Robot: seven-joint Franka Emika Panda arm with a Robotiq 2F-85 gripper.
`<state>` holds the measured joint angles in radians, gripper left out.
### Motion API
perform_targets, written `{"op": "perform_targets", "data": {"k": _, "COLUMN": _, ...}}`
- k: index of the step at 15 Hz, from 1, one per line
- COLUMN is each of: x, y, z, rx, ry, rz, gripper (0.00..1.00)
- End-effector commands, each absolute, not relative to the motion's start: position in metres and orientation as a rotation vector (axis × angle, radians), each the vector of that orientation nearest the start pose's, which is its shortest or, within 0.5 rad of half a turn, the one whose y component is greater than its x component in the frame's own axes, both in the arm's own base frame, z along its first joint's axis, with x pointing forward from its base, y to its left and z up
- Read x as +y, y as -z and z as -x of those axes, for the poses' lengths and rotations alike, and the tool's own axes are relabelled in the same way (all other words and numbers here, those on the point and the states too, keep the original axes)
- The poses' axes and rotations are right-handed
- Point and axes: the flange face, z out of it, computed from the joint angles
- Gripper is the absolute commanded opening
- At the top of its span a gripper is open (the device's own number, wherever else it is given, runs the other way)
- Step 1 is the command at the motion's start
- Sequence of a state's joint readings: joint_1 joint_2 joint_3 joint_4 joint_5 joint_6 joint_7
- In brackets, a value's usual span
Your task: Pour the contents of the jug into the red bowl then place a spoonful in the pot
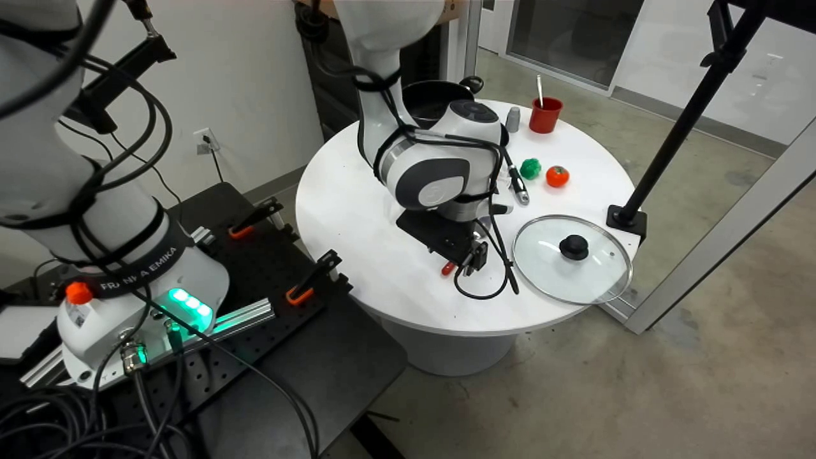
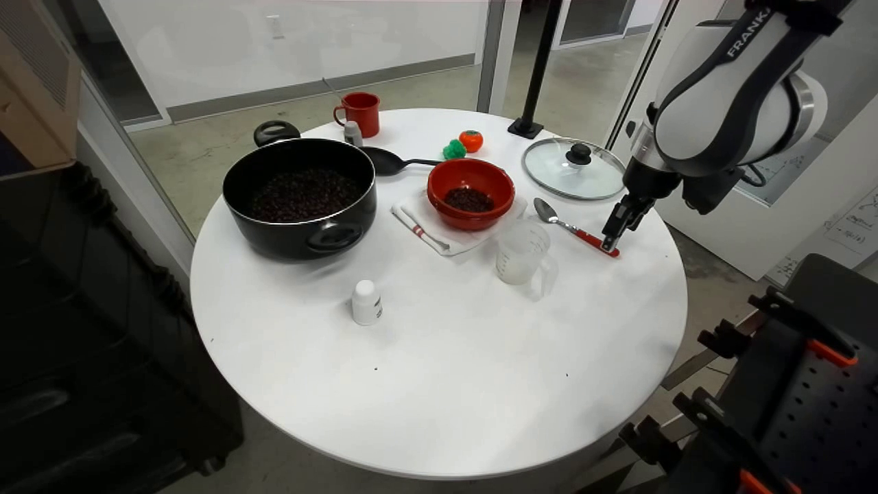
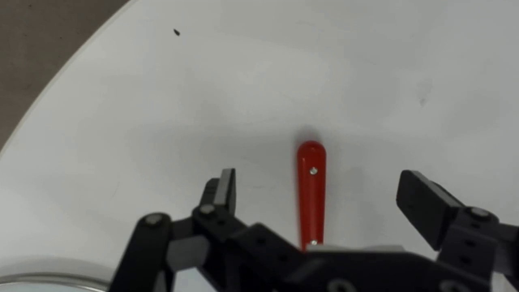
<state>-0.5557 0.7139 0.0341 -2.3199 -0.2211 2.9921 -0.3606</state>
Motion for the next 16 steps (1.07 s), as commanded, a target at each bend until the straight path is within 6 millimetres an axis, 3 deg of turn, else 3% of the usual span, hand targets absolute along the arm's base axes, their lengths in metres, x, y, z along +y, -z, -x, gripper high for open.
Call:
{"op": "perform_targets", "data": {"k": 1, "x": -0.219, "y": -0.021, "z": -0.428, "rx": -0.102, "ry": -0.071, "rz": 3.139, "gripper": 1.00}}
{"op": "perform_targets", "data": {"k": 4, "x": -0.217, "y": -0.015, "z": -0.431, "rx": -0.114, "ry": -0.084, "rz": 3.142, "gripper": 0.97}}
{"op": "perform_targets", "data": {"k": 5, "x": -0.217, "y": -0.013, "z": -0.432, "rx": -0.119, "ry": -0.088, "rz": 3.143, "gripper": 0.78}}
{"op": "perform_targets", "data": {"k": 9, "x": -0.216, "y": -0.011, "z": -0.434, "rx": -0.126, "ry": -0.094, "rz": 3.142, "gripper": 0.58}}
{"op": "perform_targets", "data": {"k": 16, "x": -0.221, "y": -0.013, "z": -0.439, "rx": -0.120, "ry": -0.079, "rz": 3.147, "gripper": 0.04}}
